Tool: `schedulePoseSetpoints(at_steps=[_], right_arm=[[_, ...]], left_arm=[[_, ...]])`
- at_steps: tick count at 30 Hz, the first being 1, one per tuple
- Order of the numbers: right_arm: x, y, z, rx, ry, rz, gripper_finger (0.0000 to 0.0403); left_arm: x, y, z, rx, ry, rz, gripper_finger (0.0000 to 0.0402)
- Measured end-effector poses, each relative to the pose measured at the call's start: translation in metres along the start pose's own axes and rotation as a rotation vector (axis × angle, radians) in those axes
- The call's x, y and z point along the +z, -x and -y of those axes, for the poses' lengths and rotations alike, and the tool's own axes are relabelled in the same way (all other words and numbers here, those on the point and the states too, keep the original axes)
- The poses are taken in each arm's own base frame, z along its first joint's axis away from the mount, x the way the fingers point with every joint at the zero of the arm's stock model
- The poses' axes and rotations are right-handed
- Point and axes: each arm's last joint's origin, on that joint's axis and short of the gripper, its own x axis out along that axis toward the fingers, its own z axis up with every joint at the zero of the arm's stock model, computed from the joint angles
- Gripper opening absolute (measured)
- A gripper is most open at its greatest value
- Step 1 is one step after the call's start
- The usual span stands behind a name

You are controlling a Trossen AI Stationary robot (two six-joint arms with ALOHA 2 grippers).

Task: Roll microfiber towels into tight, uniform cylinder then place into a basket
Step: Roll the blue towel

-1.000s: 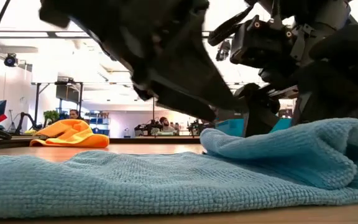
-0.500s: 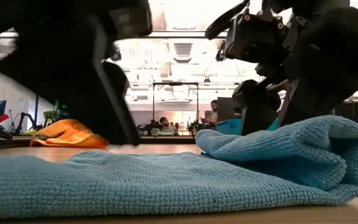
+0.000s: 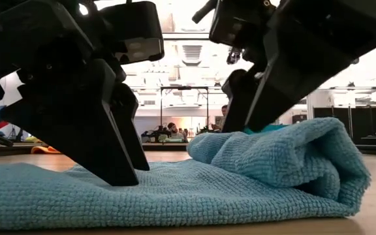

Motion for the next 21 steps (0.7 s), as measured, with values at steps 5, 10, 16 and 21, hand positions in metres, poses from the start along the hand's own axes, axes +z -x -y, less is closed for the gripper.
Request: schedulePoseSetpoints(at_steps=[5,10,16,21], right_arm=[[-0.005,-0.020,0.001,-0.015,0.000,-0.056,0.0370],[0.006,-0.032,-0.002,-0.006,0.001,-0.047,0.0370],[0.024,-0.028,-0.007,-0.008,-0.001,0.008,0.0370],[0.022,-0.031,-0.005,-0.028,0.004,-0.001,0.0370]], left_arm=[[0.000,0.000,0.000,-0.001,-0.003,-0.002,0.0328],[0.000,0.000,0.000,-0.008,-0.023,-0.008,0.0328],[0.000,0.000,0.000,-0.011,-0.025,-0.010,0.0328],[0.000,0.000,0.000,-0.020,-0.011,-0.015,0.0328]])
